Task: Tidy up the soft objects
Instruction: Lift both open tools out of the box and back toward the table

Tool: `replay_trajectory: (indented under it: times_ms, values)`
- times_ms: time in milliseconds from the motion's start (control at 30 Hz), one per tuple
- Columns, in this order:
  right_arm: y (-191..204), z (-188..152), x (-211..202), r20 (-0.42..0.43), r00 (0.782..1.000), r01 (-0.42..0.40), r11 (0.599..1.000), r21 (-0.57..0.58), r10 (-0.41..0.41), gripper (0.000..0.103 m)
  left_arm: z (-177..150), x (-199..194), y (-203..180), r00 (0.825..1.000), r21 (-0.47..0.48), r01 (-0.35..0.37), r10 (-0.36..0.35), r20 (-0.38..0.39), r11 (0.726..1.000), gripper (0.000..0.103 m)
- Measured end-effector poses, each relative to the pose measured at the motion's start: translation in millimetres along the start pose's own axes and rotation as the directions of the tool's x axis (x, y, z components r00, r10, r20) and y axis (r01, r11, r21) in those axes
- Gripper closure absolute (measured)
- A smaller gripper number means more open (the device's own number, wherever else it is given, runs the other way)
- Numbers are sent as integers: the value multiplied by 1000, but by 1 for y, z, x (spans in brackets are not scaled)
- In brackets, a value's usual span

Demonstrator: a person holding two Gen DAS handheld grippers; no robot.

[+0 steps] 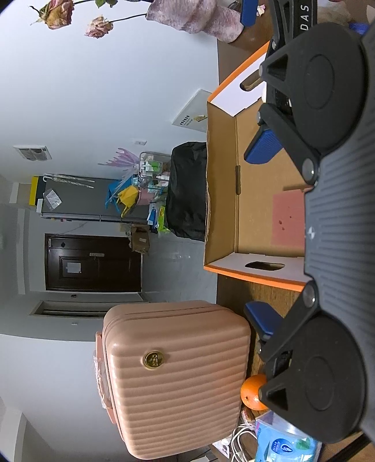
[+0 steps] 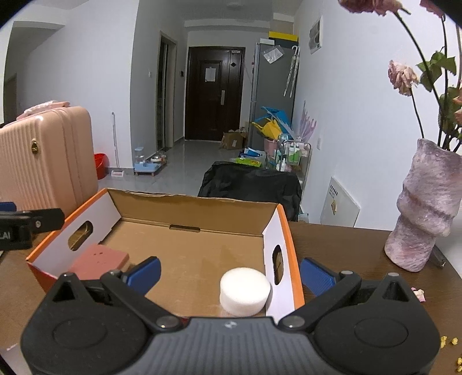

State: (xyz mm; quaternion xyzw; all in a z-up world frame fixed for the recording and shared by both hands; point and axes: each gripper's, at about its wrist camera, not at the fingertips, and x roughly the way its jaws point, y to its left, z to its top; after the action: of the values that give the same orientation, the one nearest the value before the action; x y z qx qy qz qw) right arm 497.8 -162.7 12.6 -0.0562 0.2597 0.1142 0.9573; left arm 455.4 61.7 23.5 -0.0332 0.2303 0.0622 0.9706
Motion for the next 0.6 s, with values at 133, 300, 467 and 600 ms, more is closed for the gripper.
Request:
replay_trajectory:
  times_ms: [133,300,467,600]
  values:
    - [0,-4,-14,18,1000,-1,1000,-3,1,0,-5,-11,-1,1000,-1,1,-1,5,1000,0]
    - [-1,-11,-31,31,1000,-3,1000,-6,4,0,-13,-26,-3,1000,7,10,-10,14,1000,0]
    - [-2,-19,-48,43,999,-5,1000,-7,5,0,-21,-44,-5,1000,9,11,-11,23,1000,0]
    - [-4,-28,-64,53,999,-8,1000,-8,8,0,-30,-61,-7,999,18,13,-13,38,1000,0]
